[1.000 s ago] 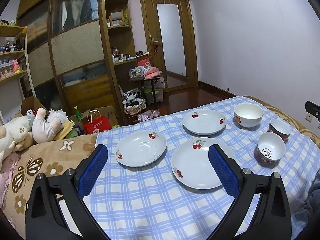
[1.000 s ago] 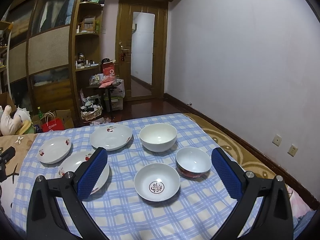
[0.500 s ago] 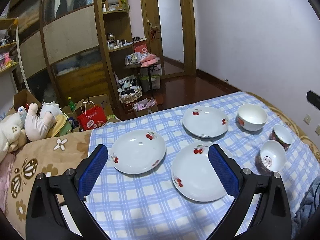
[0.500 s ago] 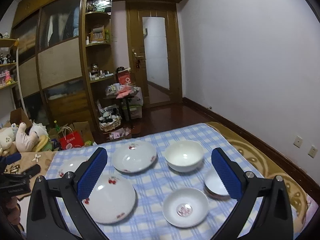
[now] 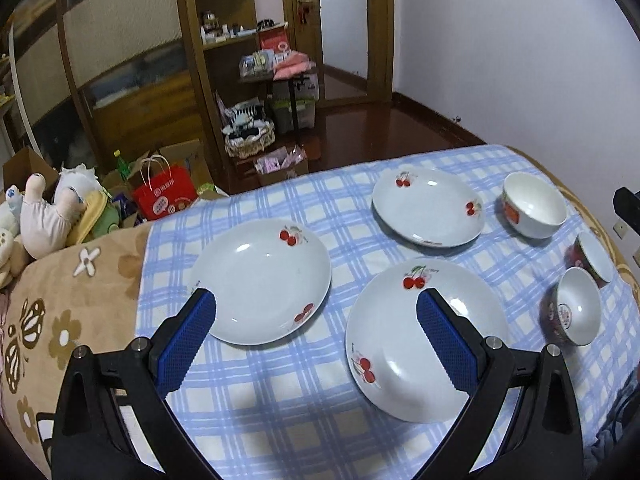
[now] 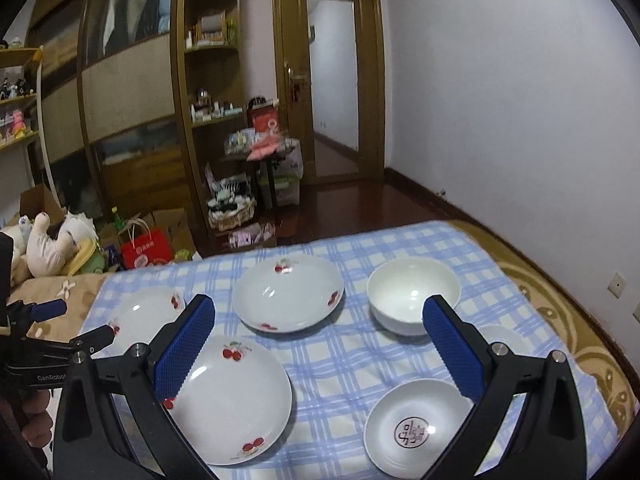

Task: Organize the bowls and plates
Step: 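Move both grippers toward the rim of the large cherry plate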

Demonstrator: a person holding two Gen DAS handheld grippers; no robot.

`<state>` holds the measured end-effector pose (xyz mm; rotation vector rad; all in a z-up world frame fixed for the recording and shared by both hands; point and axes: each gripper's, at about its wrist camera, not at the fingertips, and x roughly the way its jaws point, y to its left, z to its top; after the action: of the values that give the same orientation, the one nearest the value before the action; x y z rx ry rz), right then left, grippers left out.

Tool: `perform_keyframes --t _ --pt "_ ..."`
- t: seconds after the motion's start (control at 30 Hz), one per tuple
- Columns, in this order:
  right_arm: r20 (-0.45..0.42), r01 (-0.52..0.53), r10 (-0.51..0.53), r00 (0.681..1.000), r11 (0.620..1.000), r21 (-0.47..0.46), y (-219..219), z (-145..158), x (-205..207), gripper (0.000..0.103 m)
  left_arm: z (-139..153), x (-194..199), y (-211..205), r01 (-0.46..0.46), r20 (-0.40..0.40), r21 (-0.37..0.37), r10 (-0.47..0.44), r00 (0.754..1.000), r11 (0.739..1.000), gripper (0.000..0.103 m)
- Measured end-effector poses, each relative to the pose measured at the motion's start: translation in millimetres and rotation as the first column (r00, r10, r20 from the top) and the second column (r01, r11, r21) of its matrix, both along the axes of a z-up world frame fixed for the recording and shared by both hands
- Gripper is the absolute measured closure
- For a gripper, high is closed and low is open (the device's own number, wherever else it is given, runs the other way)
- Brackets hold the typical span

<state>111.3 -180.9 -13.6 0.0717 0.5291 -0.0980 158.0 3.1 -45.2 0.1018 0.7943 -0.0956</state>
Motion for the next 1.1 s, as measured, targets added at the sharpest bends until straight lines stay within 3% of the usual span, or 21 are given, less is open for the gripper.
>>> perform_keyframes --t 0.47,0.63,1.1 --pt "-0.112 -0.007 0.009 0.994 1.0 0.02 3.2 -59.9 26.9 0.0 -47.6 19.9 -10.2 0.039 -0.113 0.047 -0.033 0.993 0.998 0.004" --pt "-0.16 -0.033 0.033 0.987 0.999 0.004 9.2 -78.7 34.4 0.0 -63.1 23.6 -9.6 0.034 -0.164 0.023 -0.03 0.986 0.999 0.004" --pt "-0.237 -0.07 0.071 0.969 0.997 0.016 16.8 -107.7 46.4 0.0 -89.5 29.7 -13.3 0.043 -0.21 0.022 -0.038 0.977 0.999 0.004"
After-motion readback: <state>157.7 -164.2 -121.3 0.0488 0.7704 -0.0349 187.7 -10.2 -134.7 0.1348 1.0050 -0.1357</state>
